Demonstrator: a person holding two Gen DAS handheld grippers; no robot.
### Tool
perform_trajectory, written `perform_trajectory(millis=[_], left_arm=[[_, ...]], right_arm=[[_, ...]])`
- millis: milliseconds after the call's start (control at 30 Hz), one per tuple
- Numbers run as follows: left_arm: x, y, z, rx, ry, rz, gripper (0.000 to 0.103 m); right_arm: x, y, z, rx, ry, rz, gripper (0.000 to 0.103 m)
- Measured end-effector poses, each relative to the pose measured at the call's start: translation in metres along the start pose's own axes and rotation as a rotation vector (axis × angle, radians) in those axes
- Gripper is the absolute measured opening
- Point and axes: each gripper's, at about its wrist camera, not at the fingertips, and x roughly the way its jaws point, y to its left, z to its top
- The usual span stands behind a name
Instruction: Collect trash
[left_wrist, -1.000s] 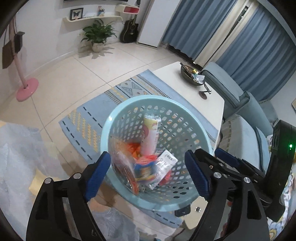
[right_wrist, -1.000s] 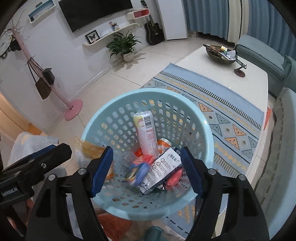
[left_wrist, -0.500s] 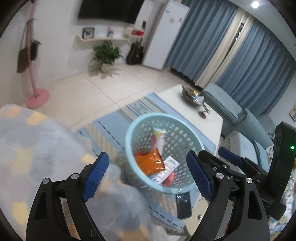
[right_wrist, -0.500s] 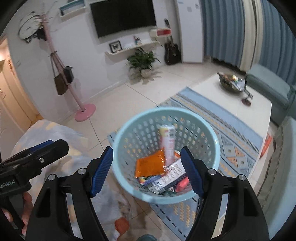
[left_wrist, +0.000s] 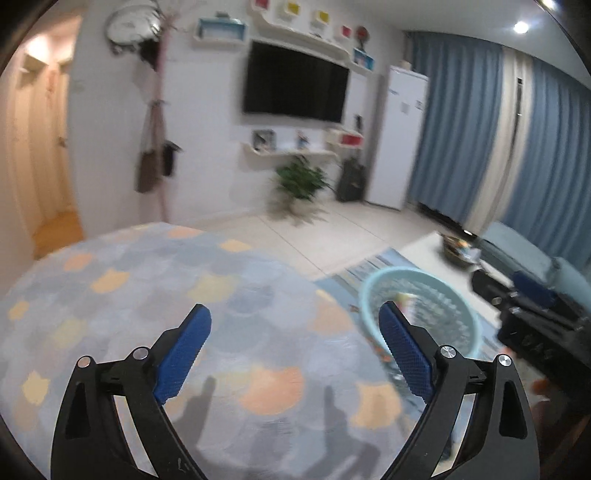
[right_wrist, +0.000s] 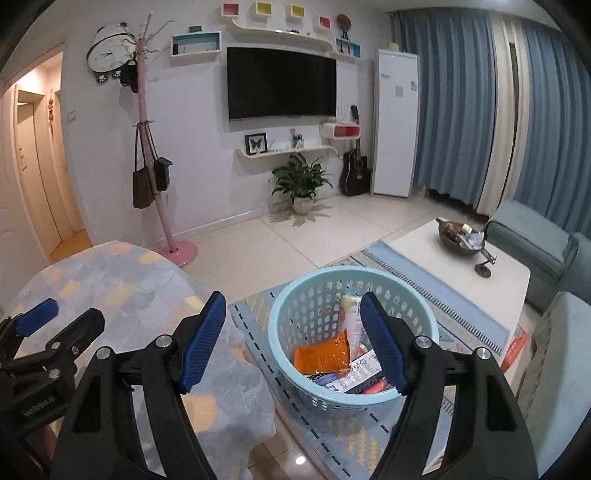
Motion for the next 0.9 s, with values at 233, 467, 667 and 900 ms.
perform_trajectory(millis=[233,467,667,900], left_arm=[[-0.017,0.015,-0.011,-0.025,-0.095,0.067,0.091],[-0.019,0.014,-0.015,-0.002,-0.103,0.108,0.094],[-0.021,0.014,-0.016,0.001,-0.109,0.133,0.096],[-0.019,0.022,-0.019,-0.036,-0.092,0.143,0.096]], right_arm=[[-0.005,0.009,-0.014,-0.005,-0.028,-0.014,0.071],[-0.003,0.013,-0.019,-0.006,-0.038,-0.046,0.071],[0.006,0.017,-0.025,-0.01,-0.014,-0.052,0.071],[0.01,0.019,-0.026,-0.021,-0.01,-0.041,0.071]])
